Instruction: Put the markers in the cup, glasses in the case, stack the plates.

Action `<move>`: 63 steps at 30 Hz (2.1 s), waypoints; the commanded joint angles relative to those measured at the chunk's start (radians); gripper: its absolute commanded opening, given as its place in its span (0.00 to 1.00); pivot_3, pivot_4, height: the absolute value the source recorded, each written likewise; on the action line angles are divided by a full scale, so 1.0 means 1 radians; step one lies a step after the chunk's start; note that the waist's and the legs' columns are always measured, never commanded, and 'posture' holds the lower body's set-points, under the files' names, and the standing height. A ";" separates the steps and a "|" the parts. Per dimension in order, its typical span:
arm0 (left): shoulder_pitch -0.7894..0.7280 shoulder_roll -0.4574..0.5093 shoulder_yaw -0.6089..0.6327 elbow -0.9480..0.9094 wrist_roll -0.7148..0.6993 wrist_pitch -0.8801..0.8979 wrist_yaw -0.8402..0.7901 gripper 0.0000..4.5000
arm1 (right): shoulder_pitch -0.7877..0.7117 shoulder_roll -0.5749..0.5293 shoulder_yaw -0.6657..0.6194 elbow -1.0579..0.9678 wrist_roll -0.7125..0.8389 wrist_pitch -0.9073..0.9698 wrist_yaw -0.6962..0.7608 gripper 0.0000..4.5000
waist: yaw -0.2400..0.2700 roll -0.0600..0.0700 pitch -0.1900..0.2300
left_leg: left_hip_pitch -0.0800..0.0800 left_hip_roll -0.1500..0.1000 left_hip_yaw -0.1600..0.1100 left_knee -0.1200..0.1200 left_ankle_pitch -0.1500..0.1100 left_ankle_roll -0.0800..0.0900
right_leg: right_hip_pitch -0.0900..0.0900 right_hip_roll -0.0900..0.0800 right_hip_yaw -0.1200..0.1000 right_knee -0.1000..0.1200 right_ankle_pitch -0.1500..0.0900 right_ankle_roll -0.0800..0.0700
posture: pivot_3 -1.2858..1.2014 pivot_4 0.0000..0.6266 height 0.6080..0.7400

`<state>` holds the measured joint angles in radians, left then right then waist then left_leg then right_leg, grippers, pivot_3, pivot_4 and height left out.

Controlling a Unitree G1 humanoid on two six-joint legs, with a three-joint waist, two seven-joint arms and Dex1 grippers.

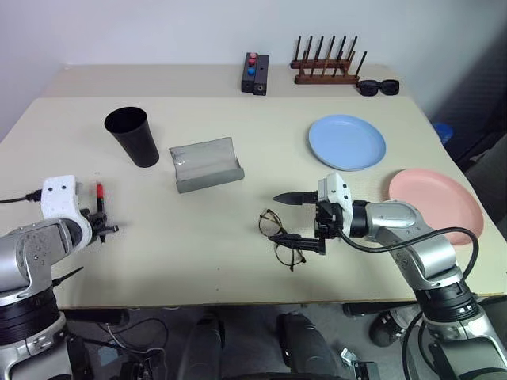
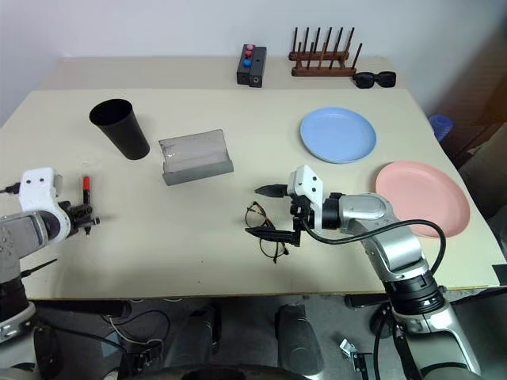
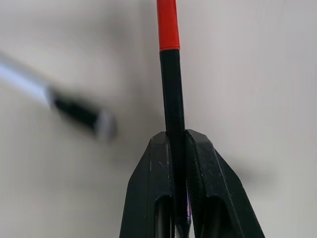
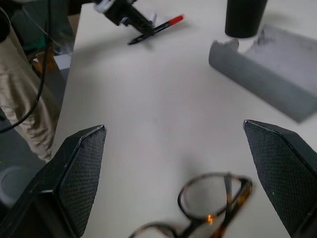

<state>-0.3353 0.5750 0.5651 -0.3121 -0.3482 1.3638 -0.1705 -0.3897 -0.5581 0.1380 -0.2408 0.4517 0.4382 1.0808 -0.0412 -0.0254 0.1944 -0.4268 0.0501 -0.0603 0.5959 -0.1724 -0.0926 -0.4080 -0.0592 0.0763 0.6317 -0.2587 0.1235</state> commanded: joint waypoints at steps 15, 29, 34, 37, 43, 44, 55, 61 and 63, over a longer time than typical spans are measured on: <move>-0.323 -0.055 -0.163 0.239 0.325 -0.933 0.303 0.00 | -0.114 0.137 0.020 0.018 -0.030 -0.053 -0.113 1.00 | 0.009 -0.001 -0.001 | 0.000 0.000 0.000 0.001 0.000 0.000 | 0.002 0.000 0.000 0.000 0.002 0.004 | 0.52 0.24 1.00; -0.466 -0.176 -0.325 0.651 0.404 -1.305 0.377 0.00 | -0.075 0.159 0.034 -0.024 -0.034 -0.056 -0.156 1.00 | 0.008 -0.001 -0.001 | 0.000 0.000 -0.001 0.000 0.000 0.000 | 0.001 0.001 0.000 0.000 0.004 0.008 | 0.52 0.24 1.00; -0.471 -0.202 -0.325 0.721 0.386 -1.345 0.384 0.00 | -0.077 0.162 0.038 -0.027 -0.031 -0.051 -0.164 1.00 | 0.007 -0.001 0.000 | 0.000 0.000 -0.001 0.000 0.000 0.000 | 0.001 0.001 0.000 0.000 0.004 0.008 | 0.52 0.24 1.00; -0.472 -0.221 -0.323 0.748 0.366 -1.357 0.377 0.00 | -0.077 0.163 0.038 -0.027 -0.030 -0.051 -0.166 1.00 | 0.007 -0.001 0.000 | 0.000 0.000 -0.001 0.000 0.001 0.000 | 0.001 0.001 0.000 0.000 0.004 0.008 | 0.52 0.24 1.00; -0.467 -0.241 -0.330 0.774 0.365 -1.364 0.389 0.25 | -0.080 0.163 0.040 -0.025 -0.031 -0.050 -0.165 1.00 | 0.008 -0.001 0.000 | 0.000 0.000 -0.001 0.000 0.001 0.000 | 0.001 0.001 0.000 0.000 0.004 0.008 | 0.52 0.24 1.00; -0.467 -0.243 -0.330 0.773 0.366 -1.365 0.395 0.35 | -0.080 0.163 0.040 -0.025 -0.031 -0.050 -0.165 1.00 | 0.008 -0.001 0.000 | 0.000 0.000 -0.001 0.000 0.001 0.000 | 0.001 0.001 0.000 0.000 0.004 0.008 | 0.52 0.24 1.00; -0.478 -0.230 -0.200 0.661 0.301 -1.251 0.522 0.46 | -0.087 0.168 0.047 -0.022 -0.033 -0.050 -0.164 1.00 | 0.005 -0.001 0.000 | 0.000 0.000 -0.001 0.000 0.001 0.000 | 0.001 0.001 0.000 0.000 0.004 0.008 | 0.52 0.24 1.00; -0.368 -0.212 0.009 0.398 0.281 -0.832 0.720 0.59 | -0.077 0.162 0.045 -0.026 -0.034 -0.049 -0.165 1.00 | -0.004 -0.001 -0.001 | 0.001 0.000 -0.001 -0.002 0.001 0.000 | 0.001 0.001 0.000 0.001 0.004 0.009 | 0.52 0.24 1.00; -0.353 -0.237 0.060 0.329 0.257 -0.713 0.752 0.75 | -0.077 0.162 0.048 -0.026 -0.033 -0.047 -0.165 1.00 | 0.004 -0.001 -0.001 | 0.001 0.000 -0.001 -0.002 0.001 0.000 | 0.001 0.001 -0.001 0.001 0.004 0.009 | 0.52 0.24 1.00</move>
<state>-0.6796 0.3531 0.5901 0.0994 -0.0737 0.5547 0.5481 -0.4617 -0.3993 0.1906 -0.2291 0.4078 0.3978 0.9161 -0.0369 -0.0266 0.1939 -0.4265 0.0502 -0.0626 0.5951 -0.1714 -0.0939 -0.4067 -0.0582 0.0745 0.6331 -0.2544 0.1323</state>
